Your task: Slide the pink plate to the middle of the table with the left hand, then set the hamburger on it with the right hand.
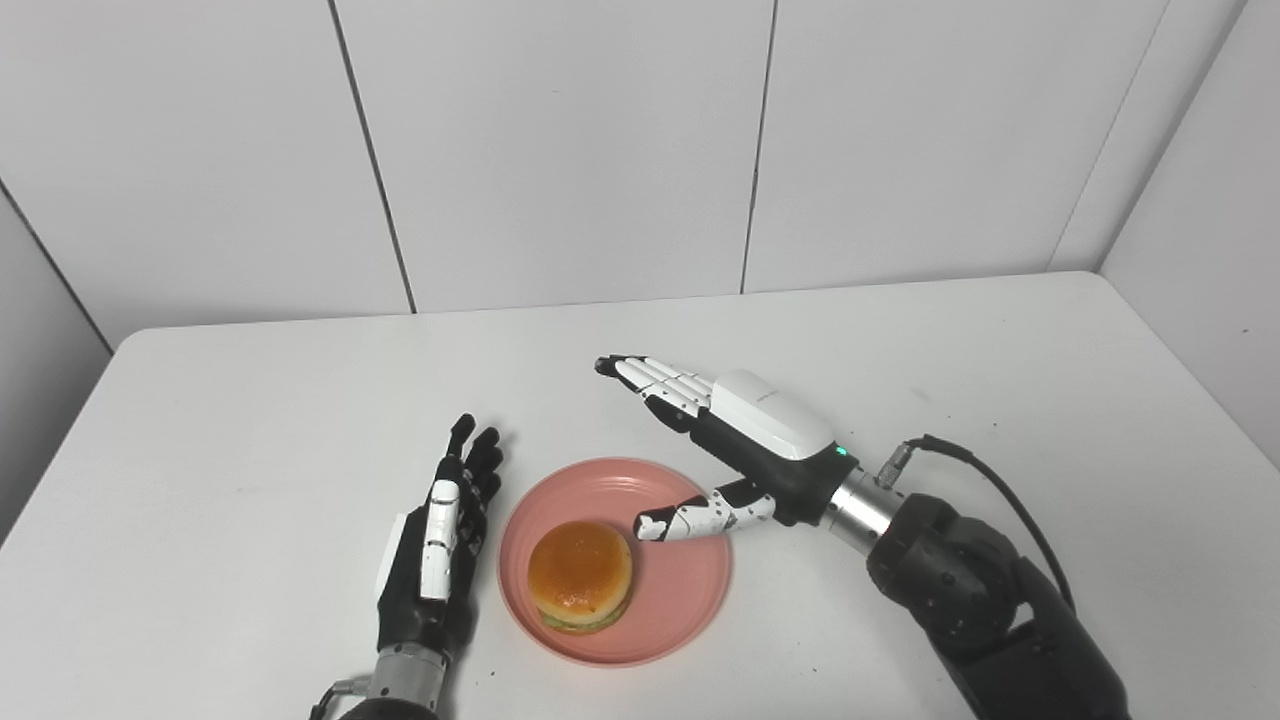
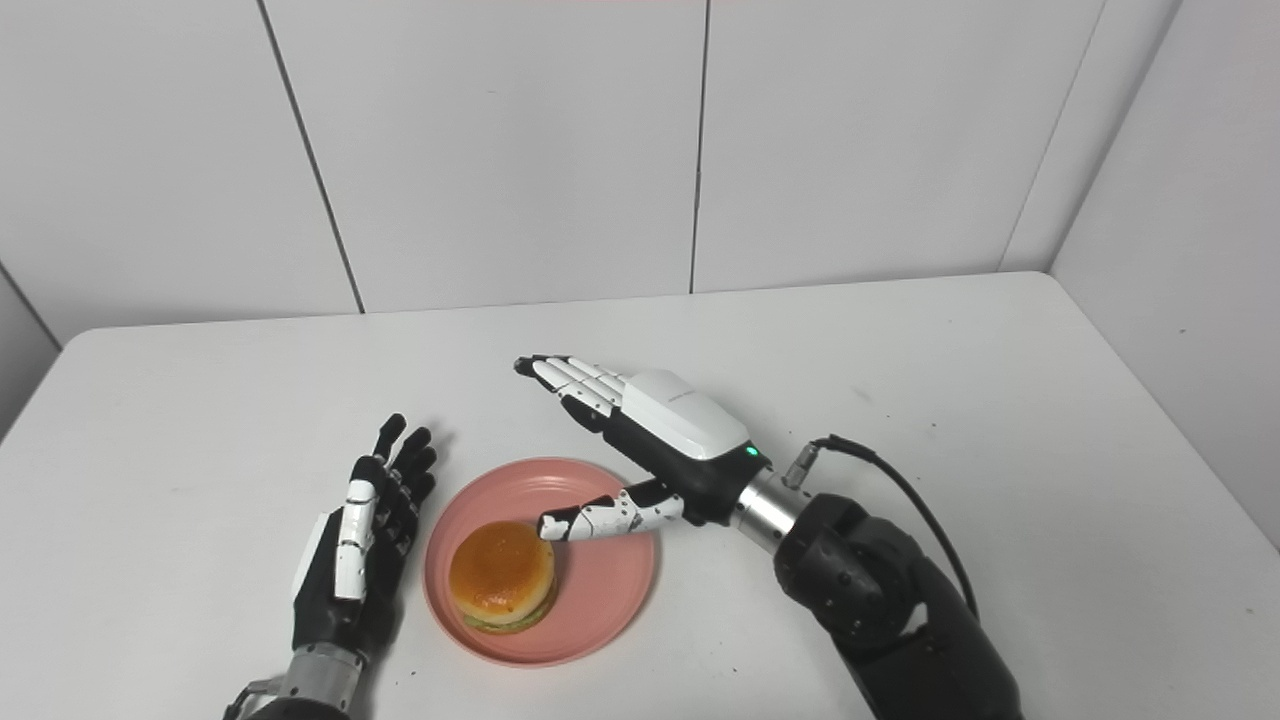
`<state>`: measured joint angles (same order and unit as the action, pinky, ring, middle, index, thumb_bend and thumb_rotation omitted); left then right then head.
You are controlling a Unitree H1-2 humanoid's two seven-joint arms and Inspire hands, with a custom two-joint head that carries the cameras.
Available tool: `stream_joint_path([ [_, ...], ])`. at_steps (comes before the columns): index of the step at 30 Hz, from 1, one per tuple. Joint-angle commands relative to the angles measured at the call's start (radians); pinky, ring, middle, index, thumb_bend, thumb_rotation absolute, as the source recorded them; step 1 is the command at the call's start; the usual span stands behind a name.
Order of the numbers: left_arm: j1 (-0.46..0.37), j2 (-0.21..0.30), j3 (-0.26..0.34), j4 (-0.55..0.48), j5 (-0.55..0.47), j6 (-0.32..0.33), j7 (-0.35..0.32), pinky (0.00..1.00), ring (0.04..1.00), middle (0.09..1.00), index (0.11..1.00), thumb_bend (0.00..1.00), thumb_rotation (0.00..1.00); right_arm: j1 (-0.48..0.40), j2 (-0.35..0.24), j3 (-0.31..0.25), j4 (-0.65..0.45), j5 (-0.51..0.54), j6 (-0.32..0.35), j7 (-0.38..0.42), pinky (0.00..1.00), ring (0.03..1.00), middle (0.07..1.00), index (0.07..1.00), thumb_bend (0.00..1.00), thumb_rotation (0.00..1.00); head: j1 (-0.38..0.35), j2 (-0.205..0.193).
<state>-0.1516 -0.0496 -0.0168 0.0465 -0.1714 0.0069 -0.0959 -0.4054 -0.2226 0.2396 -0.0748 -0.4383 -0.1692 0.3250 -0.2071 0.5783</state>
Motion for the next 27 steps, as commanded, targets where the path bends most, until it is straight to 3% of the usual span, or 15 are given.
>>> stream_joint_path([
  [1, 0.054, -0.004, 0.003, 0.03, 0.0, 0.029, 0.007, 1.0, 0.976, 0.96, 0.956, 0.56, 1.0, 0.019, 0.05, -0.018, -0.014, 0.052, 0.02, -0.052, 0.94, 1.0, 1.0, 1.0, 0.66, 1.0, 0.0, 0.001],
  [6, 0.057, -0.007, -0.002, 0.03, 0.007, 0.016, 0.008, 1.0, 0.973, 0.963, 0.956, 0.57, 1.0, 0.068, 0.113, -0.033, 0.013, 0.075, -0.023, -0.106, 0.93, 1.0, 1.0, 1.0, 0.67, 1.0, 0.005, 0.005],
  [12, 0.058, -0.005, -0.005, 0.025, 0.009, 0.019, 0.009, 1.0, 0.985, 0.975, 0.974, 0.56, 1.0, 0.101, 0.185, -0.049, 0.065, 0.099, -0.075, -0.215, 0.99, 1.0, 1.0, 1.0, 0.62, 1.0, 0.006, 0.007],
  [20, 0.061, -0.006, -0.008, 0.024, 0.013, 0.013, 0.014, 1.0, 0.985, 0.975, 0.978, 0.57, 1.0, 0.116, 0.209, -0.071, 0.145, 0.09, -0.151, -0.335, 1.0, 1.0, 1.0, 1.0, 0.66, 1.0, 0.004, 0.009],
  [27, 0.06, -0.007, -0.005, 0.021, 0.012, 0.019, 0.019, 1.0, 0.985, 0.977, 0.982, 0.57, 1.0, 0.121, 0.213, -0.102, 0.13, 0.102, -0.143, -0.387, 1.0, 1.0, 1.0, 1.0, 0.68, 1.0, 0.003, 0.014],
])
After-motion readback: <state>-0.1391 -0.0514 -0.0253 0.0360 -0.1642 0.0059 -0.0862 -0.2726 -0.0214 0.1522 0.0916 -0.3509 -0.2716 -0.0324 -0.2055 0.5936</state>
